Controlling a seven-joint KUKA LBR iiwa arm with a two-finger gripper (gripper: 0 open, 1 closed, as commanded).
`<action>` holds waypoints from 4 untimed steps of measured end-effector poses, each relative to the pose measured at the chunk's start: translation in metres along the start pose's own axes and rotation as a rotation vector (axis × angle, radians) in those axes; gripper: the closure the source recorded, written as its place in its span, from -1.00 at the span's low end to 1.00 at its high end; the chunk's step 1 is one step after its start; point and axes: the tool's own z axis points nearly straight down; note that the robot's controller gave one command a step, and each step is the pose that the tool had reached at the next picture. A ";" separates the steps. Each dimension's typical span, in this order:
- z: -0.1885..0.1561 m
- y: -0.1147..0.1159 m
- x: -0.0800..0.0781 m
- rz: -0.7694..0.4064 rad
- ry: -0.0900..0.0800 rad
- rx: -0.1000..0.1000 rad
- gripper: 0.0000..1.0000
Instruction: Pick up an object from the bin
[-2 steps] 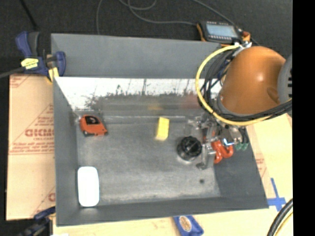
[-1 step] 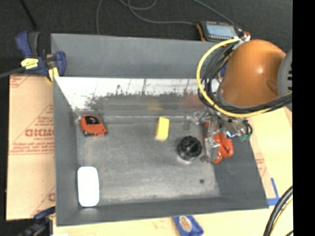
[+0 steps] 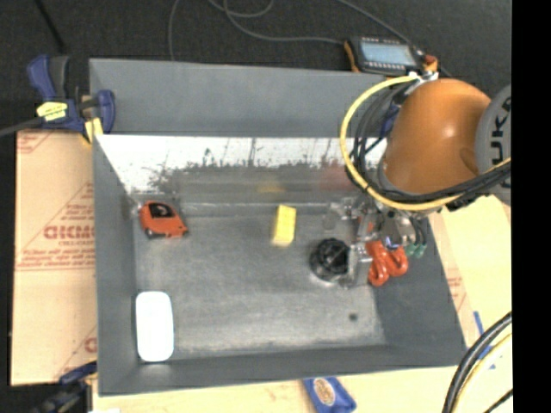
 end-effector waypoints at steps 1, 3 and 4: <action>0.018 0.005 -0.008 0.136 0.001 0.000 -1.00; 0.041 -0.013 -0.037 0.102 -0.002 0.000 -1.00; 0.040 -0.003 -0.027 0.267 0.002 0.000 -1.00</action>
Offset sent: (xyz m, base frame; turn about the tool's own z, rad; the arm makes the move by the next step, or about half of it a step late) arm 0.0498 -0.0031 -0.0495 0.0898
